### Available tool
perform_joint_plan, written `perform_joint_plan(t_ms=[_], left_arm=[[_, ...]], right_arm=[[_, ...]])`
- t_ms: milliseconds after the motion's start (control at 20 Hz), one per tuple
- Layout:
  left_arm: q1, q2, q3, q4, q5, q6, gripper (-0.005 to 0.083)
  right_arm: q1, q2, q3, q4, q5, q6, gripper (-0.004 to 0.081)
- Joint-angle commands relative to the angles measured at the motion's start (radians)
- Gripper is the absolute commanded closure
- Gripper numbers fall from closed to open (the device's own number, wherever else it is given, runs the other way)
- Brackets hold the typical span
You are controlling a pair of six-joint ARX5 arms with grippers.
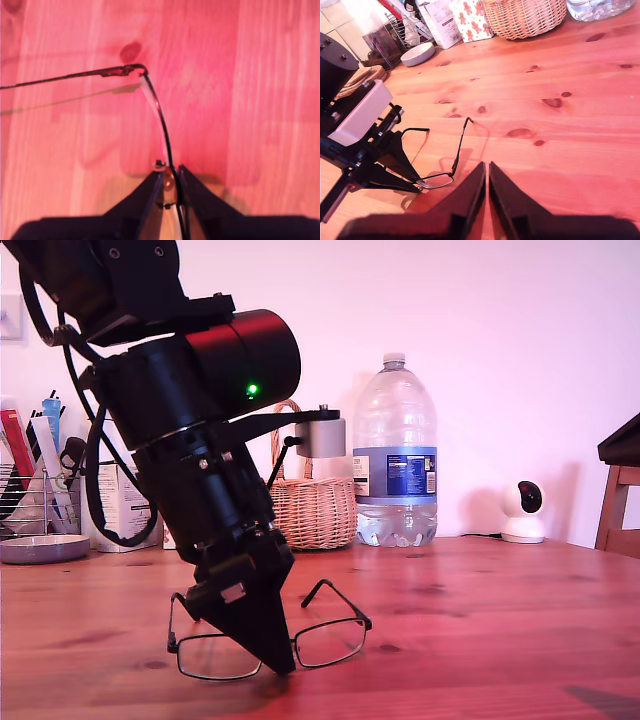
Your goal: Pick up the glasses and close them, then place them back on the table
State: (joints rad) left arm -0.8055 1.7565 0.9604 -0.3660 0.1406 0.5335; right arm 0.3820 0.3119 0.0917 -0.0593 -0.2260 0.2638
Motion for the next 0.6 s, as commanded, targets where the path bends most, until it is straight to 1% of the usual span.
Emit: perform_joint_plan(t_ms=[0,250,300,450,550], left_arm=[[-0.007,0.011,0.011,-0.029,0.008,-0.001,0.0773],[-0.007,-0.037,0.032,-0.085,0.016,0.0,0.0773],[-0.007,-0.047,0.032,-0.099,0.023,0.0,0.0773],[-0.007,-0.087,0.032,-0.137,0.066,0.022,0.0774],[-0.007,-0.118,0.032,-0.15,0.094,0.025,0.0794]], right_arm=[[0.004,0.006,-0.012,0.01,0.0,-0.002,0.0781],[0.004,0.006,-0.012,0.01,-0.001,0.004,0.0781],[0.004,0.006,-0.012,0.01,-0.004,0.024,0.0781],[0.004,0.006,-0.012,0.011,-0.012,0.128,0.0781],[0.002,0.006,-0.012,0.021,-0.036,0.166,0.0781]])
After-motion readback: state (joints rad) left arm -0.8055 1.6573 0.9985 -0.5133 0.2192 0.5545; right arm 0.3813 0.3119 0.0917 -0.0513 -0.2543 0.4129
